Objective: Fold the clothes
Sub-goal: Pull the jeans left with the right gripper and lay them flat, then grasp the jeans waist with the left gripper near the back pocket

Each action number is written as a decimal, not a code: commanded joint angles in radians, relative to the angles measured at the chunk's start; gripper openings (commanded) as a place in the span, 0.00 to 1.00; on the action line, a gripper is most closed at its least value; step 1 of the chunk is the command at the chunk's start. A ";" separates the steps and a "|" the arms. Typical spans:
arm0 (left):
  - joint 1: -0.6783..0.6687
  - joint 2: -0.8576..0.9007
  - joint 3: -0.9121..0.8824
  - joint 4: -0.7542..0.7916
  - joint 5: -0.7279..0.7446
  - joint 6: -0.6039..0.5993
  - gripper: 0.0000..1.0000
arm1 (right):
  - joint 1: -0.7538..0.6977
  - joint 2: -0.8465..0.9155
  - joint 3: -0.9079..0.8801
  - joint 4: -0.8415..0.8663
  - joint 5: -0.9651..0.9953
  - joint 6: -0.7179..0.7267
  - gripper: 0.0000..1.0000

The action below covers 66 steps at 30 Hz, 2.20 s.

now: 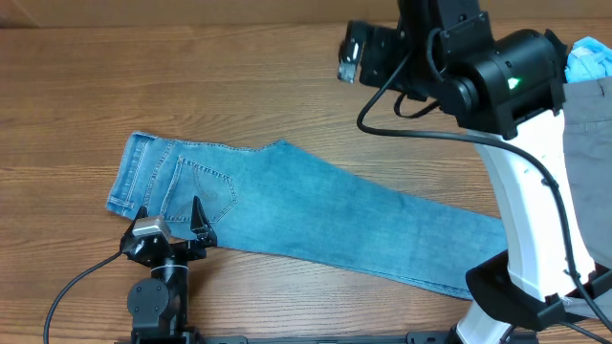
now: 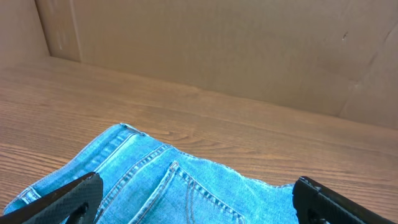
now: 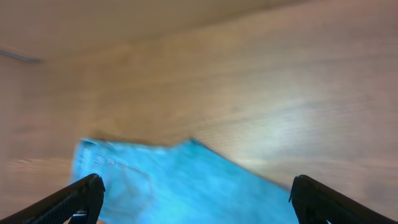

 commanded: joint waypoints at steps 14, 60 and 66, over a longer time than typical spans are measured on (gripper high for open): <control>0.001 -0.010 -0.003 0.002 -0.009 0.027 1.00 | -0.019 -0.005 -0.092 -0.117 -0.084 -0.014 1.00; 0.227 1.409 1.268 -0.977 0.347 0.051 1.00 | -0.019 -0.004 -0.496 0.068 -0.081 -0.013 1.00; 0.233 1.611 1.278 -0.991 0.354 0.069 1.00 | -0.019 -0.004 -0.525 0.060 -0.081 -0.007 0.87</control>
